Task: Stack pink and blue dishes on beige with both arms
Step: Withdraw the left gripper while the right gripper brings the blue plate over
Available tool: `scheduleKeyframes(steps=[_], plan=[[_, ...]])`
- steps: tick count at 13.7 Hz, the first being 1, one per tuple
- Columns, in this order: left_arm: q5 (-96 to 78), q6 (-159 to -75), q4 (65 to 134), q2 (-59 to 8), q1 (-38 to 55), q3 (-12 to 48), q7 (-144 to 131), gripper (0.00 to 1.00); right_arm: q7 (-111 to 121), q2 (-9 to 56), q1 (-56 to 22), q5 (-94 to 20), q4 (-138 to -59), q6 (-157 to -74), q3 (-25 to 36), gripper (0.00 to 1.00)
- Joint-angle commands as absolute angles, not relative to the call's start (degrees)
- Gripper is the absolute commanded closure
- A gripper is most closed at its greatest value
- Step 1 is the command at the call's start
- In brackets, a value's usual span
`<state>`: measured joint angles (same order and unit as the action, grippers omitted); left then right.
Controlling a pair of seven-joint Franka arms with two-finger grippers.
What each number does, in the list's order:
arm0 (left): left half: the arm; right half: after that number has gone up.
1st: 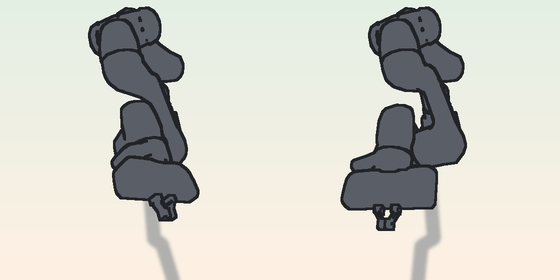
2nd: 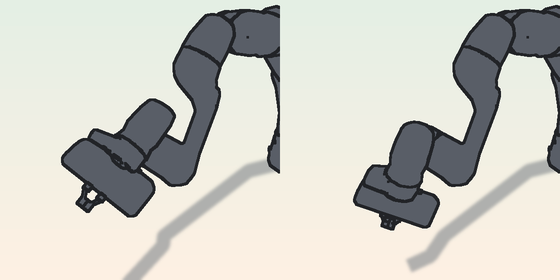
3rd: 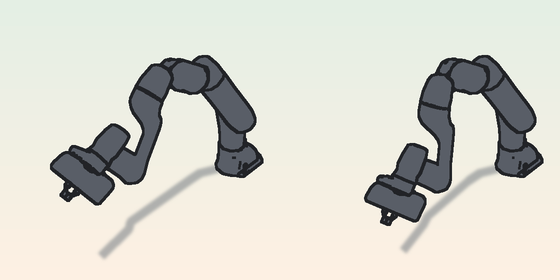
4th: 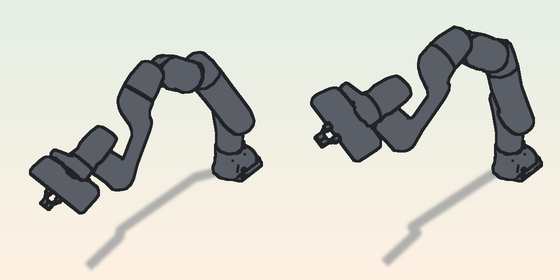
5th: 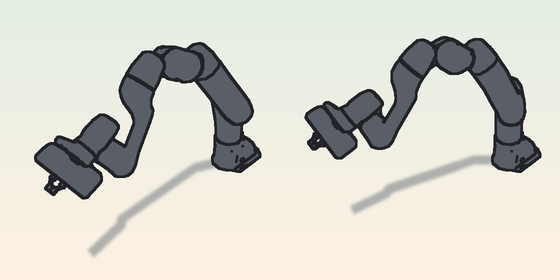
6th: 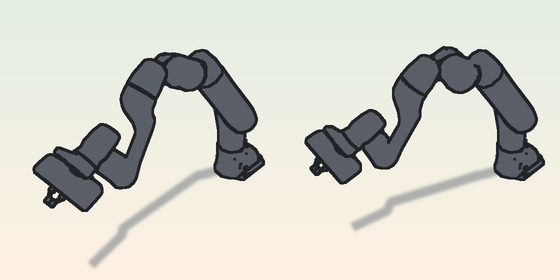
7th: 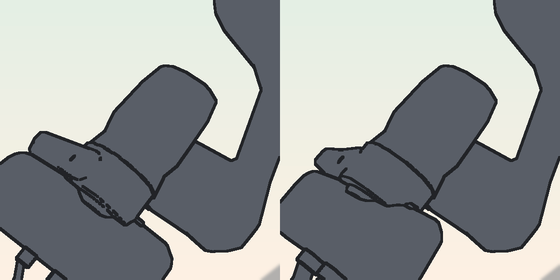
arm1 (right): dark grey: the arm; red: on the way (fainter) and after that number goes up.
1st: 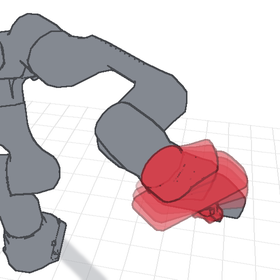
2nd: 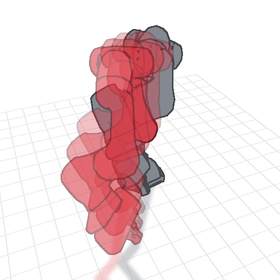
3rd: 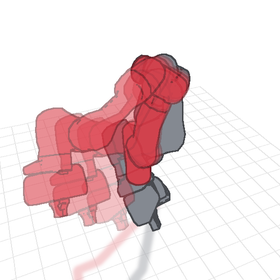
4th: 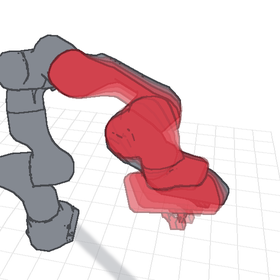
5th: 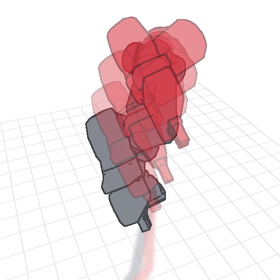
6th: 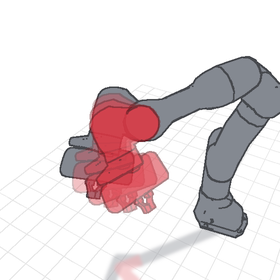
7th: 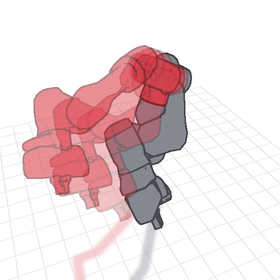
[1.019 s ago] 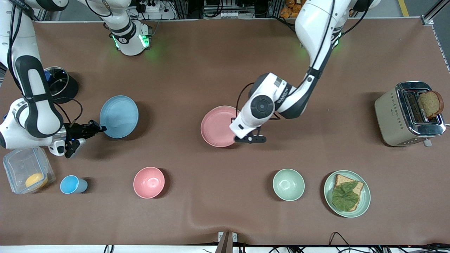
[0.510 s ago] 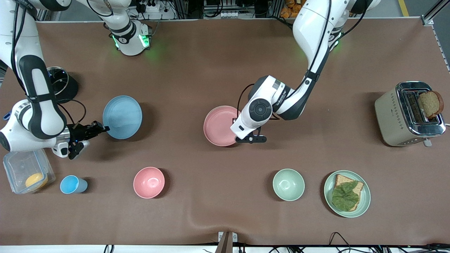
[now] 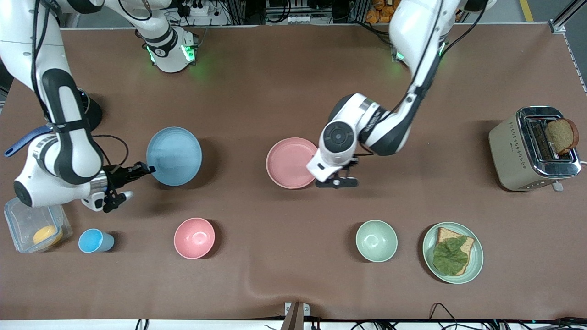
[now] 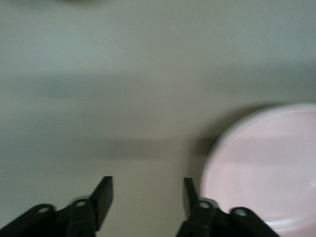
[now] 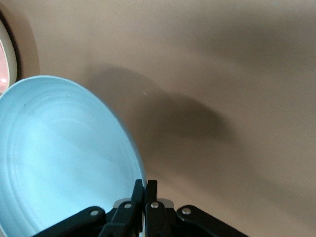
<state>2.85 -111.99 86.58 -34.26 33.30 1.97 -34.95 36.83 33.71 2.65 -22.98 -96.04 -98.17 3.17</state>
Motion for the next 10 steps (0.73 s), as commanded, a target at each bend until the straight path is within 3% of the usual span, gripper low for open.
scheduleKeyframes(steps=[1,6,10], plan=[[5.19,-108.73,87.80,-28.40,26.83,2.02,-25.10,0.00,29.56,34.10,-1.39,-22.59,-93.78,-96.68,3.25,1.00],[3.96,-106.80,87.63,-20.06,17.67,2.37,-13.80,0.00,12.44,34.45,-11.75,-23.99,-91.41,-97.55,3.25,1.00],[-1.39,-97.22,84.29,-13.29,12.41,2.29,-13.54,0.00,3.18,34.63,-18.97,-26.63,-91.05,-100.19,3.25,1.00]])
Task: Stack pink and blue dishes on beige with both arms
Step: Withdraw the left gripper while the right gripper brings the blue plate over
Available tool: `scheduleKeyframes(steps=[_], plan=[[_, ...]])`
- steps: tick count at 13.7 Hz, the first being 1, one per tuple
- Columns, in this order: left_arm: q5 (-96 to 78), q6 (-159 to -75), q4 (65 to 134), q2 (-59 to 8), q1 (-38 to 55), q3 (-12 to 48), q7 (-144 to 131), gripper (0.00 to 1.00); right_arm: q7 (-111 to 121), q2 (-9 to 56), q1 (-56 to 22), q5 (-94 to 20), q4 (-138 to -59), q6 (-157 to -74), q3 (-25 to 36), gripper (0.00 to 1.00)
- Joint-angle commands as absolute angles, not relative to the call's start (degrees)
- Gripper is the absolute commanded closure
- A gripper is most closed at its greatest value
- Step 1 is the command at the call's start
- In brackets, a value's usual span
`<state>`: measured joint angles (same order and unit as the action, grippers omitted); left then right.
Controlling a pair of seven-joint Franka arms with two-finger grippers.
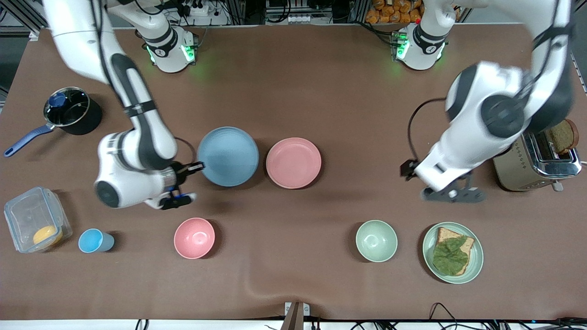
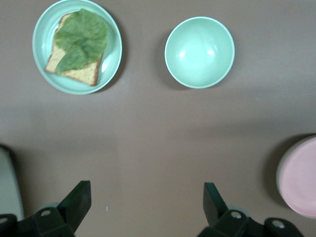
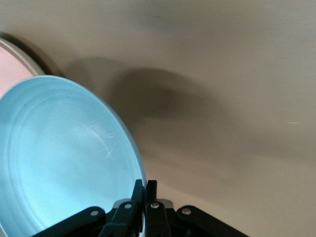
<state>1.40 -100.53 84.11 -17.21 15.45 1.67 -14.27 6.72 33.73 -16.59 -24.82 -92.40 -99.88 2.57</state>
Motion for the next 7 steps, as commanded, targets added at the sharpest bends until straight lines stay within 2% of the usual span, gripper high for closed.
scheduleKeyframes(steps=[1,4,6,7], plan=[[-1.41,-96.60,84.29,-12.49,11.44,2.29,-12.75,0.00,1.69,34.63,-20.99,-26.80,-91.05,-100.98,3.25,1.00],[-5.78,-96.42,84.99,-11.87,8.01,1.85,-8.45,0.00,-4.99,35.07,-25.83,-26.89,-91.05,-104.84,3.16,1.00],[-6.16,-96.42,86.47,-8.89,7.65,1.06,-5.81,0.00,-5.54,36.12,-27.15,-28.81,-90.97,-107.74,3.16,1.00],[-6.15,-96.42,90.49,-6.27,7.12,0.62,-5.10,0.00,-5.54,36.73,-28.03,-30.48,-90.97,-109.76,3.16,1.00]])
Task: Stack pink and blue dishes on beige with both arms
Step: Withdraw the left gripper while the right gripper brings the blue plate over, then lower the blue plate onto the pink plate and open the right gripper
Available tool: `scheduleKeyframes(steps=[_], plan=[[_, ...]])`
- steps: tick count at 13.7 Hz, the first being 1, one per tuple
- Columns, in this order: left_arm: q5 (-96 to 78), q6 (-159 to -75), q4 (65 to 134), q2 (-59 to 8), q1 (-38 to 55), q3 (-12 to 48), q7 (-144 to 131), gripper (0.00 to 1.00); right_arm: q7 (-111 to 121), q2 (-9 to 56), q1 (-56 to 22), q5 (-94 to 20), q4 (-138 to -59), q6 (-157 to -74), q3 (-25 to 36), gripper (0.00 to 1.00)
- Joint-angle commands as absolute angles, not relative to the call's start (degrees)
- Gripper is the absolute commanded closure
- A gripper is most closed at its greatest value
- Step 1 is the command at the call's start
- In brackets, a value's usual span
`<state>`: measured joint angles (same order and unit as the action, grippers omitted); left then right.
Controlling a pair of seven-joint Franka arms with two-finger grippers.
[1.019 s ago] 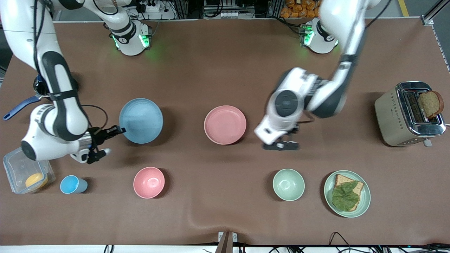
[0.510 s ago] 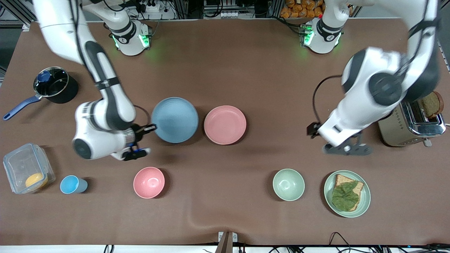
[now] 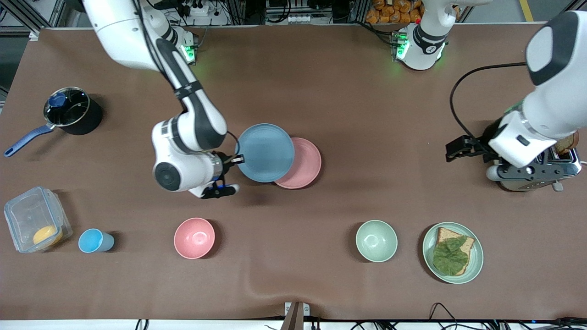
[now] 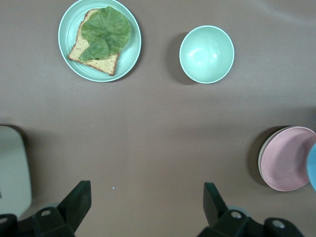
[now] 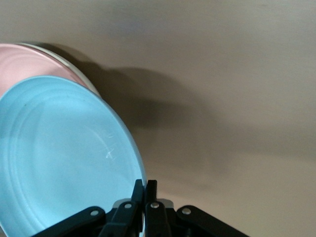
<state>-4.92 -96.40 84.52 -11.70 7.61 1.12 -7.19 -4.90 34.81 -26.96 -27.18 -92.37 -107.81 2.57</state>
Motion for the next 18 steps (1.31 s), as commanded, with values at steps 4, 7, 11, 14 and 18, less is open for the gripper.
scheduleKeyframes(steps=[4,7,11,14,18], plan=[[-6.06,-97.47,94.74,-2.38,5.45,-2.10,-5.18,0.00,-5.62,38.14,-30.93,-31.73,-90.97,-113.46,3.25,1.00],[-5.80,-99.05,97.89,0.60,4.40,-2.73,-5.27,0.00,-6.24,38.23,-31.99,-31.90,-90.97,-115.13,3.16,1.00],[-1.51,-99.14,100.20,2.64,3.69,-2.55,-5.19,0.00,-6.24,39.28,-33.13,-33.22,-90.97,-117.50,3.16,1.00],[-1.14,-99.14,100.11,2.20,1.41,-1.42,-3.08,0.00,-6.24,40.16,-33.66,-33.66,-90.97,-119.27,3.16,1.00],[-1.05,-99.14,99.93,2.46,1.06,-0.35,-2.90,0.00,-6.24,40.08,-33.84,-33.84,-90.97,-119.18,3.16,0.13]])
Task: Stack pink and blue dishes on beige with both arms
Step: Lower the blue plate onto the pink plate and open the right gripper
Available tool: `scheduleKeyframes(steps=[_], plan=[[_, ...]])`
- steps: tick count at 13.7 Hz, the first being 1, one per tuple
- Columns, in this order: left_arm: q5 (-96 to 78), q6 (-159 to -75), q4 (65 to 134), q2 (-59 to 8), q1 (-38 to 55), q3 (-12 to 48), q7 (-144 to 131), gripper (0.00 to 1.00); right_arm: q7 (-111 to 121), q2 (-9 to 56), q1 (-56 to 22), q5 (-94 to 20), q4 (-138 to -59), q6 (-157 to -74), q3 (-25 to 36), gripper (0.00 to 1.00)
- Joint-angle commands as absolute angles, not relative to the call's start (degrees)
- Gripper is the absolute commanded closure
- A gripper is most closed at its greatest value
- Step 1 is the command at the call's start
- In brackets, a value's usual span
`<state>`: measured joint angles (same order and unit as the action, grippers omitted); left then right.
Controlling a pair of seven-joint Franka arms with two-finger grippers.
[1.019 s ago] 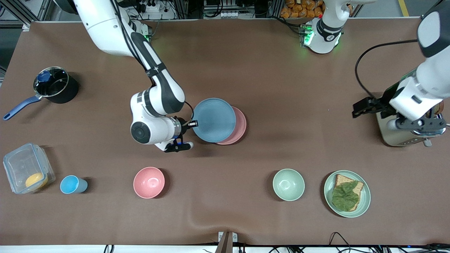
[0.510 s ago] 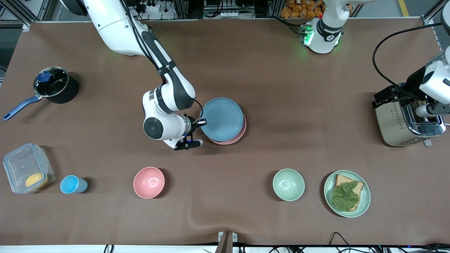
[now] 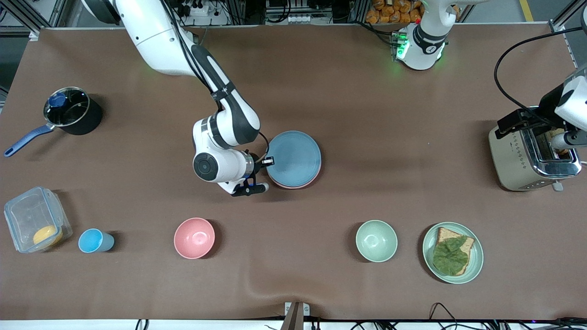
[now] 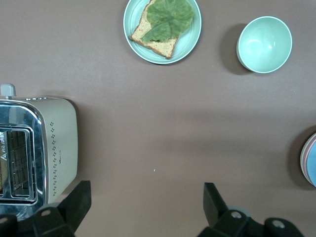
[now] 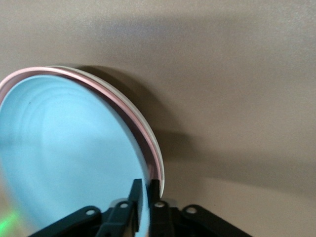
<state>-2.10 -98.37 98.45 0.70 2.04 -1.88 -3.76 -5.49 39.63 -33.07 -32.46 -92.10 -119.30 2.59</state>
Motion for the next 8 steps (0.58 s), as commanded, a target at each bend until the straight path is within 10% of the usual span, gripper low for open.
scheduleKeyframes(steps=[1,8], plan=[[-1.14,-98.97,99.84,2.63,0.97,-0.53,-2.73,0.00,-6.24,40.08,-33.66,-33.84,-90.88,-119.09,3.16,0.00],[-0.97,-96.68,95.19,1.50,0.44,-0.18,-2.55,0.00,-5.72,38.33,-26.30,-32.78,-85.53,-108.32,4.39,0.00]])
